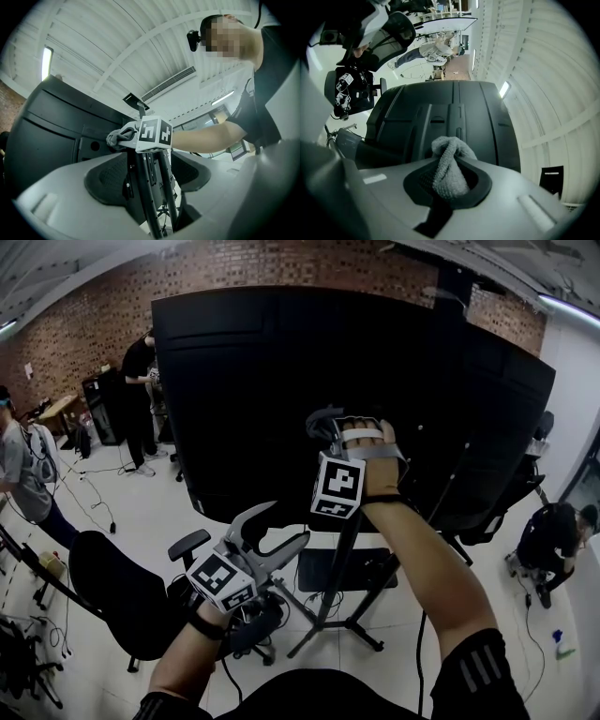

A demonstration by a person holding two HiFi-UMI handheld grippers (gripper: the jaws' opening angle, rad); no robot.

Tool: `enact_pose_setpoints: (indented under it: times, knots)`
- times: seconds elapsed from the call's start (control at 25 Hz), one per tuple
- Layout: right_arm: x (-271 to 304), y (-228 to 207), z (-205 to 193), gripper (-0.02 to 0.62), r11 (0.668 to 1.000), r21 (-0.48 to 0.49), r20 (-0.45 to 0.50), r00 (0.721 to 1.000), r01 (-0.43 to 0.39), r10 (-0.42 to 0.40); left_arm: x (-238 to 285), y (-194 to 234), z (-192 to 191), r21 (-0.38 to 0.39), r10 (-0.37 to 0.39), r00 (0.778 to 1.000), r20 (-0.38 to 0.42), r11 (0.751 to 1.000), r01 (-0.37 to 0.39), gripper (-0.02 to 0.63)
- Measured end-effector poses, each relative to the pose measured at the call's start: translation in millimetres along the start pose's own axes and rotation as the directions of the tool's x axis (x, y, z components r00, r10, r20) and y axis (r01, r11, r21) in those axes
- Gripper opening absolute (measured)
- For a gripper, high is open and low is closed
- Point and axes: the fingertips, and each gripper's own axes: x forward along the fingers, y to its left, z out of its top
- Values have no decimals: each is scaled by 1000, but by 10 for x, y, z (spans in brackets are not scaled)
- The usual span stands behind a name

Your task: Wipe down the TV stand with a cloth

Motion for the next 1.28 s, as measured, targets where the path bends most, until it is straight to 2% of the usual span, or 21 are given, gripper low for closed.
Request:
enact_pose_setpoints:
  times: [0.28,0.52,0.72,0.8,0.92,1.28]
  knots:
    - [30,-87,459,20,997,81,93,996,-18,10,-162,140,56,-2,37,999,12,999,-36,313]
    - [140,-85,944,20,997,71,160,987,-22,11,-405,301,59,-1,92,996,4,996,-92,313]
    - [157,-71,1146,20,995,88,201,979,-37,19,-495,335,64,3,114,993,-1,993,-114,313]
    - [73,-83,1128,20,994,105,214,977,-41,18,-494,338,68,3,115,993,0,993,-115,313]
    - [-73,-83,963,20,996,81,198,980,-26,10,-465,333,69,4,105,994,3,994,-105,313]
    - [-430,135,163,20,998,15,65,996,-56,55,-90,136,-109,-36,4,1000,1,999,-4,312]
